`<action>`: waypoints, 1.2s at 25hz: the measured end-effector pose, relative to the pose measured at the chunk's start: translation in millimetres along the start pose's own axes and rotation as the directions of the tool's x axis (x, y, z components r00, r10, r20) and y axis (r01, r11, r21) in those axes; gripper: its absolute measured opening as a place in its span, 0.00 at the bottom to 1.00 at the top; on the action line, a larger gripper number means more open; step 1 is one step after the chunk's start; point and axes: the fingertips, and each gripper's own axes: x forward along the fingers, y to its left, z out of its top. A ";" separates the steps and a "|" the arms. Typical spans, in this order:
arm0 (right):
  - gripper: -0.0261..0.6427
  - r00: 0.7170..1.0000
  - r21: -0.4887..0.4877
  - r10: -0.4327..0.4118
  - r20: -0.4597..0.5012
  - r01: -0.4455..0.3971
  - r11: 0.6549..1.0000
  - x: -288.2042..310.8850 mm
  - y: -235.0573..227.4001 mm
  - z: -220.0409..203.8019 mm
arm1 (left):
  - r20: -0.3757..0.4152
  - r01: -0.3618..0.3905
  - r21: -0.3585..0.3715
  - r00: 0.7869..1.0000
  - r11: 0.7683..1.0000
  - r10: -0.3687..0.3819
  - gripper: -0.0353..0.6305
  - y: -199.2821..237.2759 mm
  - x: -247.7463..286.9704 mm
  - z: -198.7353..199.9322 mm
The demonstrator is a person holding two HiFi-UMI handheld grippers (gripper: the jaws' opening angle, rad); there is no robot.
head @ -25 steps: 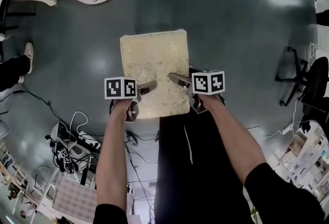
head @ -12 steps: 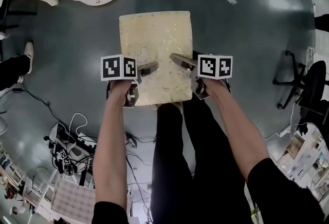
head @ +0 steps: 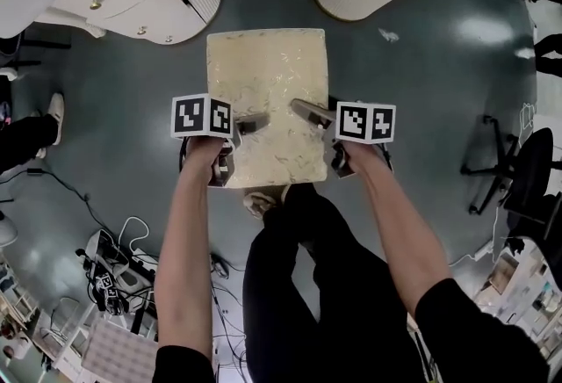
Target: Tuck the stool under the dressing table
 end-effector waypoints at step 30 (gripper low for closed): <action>0.57 0.965 -0.092 0.008 0.263 0.017 0.996 95.0 -56.3 233.2 | 0.152 -0.013 0.089 0.988 0.996 0.000 0.94 23.5 39.2 259.3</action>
